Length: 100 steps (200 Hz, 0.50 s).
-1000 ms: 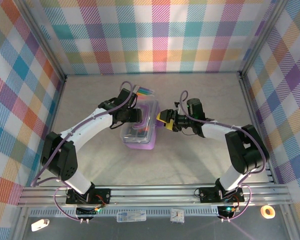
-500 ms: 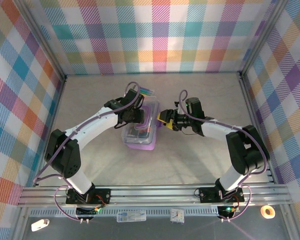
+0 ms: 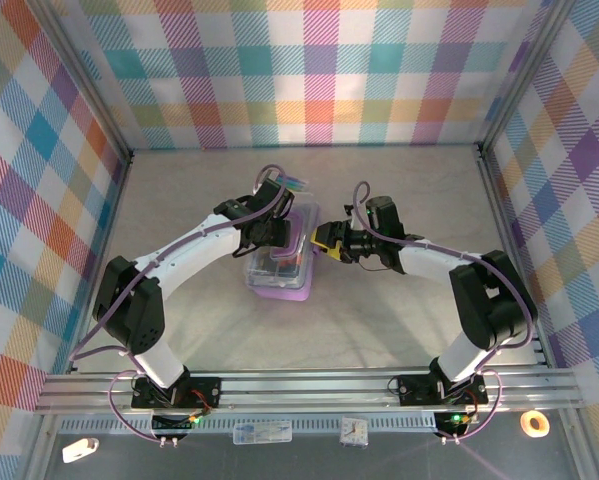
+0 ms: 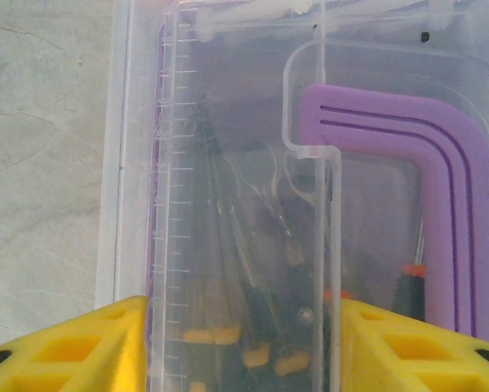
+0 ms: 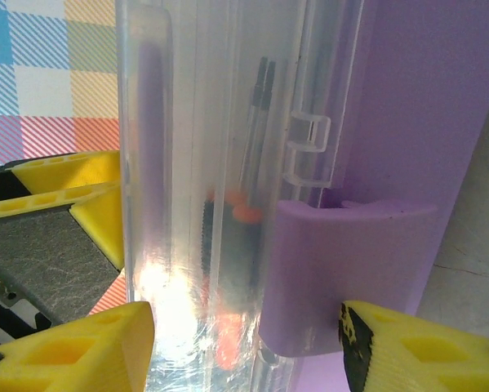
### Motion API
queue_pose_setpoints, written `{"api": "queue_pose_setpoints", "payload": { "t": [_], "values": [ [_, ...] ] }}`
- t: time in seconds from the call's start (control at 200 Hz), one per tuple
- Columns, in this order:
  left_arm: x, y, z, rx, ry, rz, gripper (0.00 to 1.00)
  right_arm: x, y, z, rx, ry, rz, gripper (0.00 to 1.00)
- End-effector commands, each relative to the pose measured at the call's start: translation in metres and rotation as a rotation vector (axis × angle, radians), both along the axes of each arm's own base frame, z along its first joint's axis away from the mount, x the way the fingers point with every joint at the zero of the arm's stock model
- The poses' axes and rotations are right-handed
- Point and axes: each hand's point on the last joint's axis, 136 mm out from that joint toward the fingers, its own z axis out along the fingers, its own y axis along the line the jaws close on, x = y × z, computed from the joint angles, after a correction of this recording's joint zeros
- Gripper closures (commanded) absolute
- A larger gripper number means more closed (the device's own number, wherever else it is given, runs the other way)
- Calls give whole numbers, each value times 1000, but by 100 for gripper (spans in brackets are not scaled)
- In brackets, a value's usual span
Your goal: Pack the tool kit
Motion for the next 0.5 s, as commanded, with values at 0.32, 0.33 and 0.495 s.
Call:
{"api": "queue_pose_setpoints", "payload": {
  "t": [0.32, 0.33, 0.495],
  "values": [
    [-50, 9, -83, 84, 313, 4, 45, 5, 16, 10, 27, -15, 23, 40],
    [-50, 9, -83, 84, 314, 4, 45, 6, 16, 10, 28, -15, 24, 40],
    [-51, 6, -86, 87, 318, -5, 45, 5, 17, 0, 17, 6, 24, 40]
  ]
}}
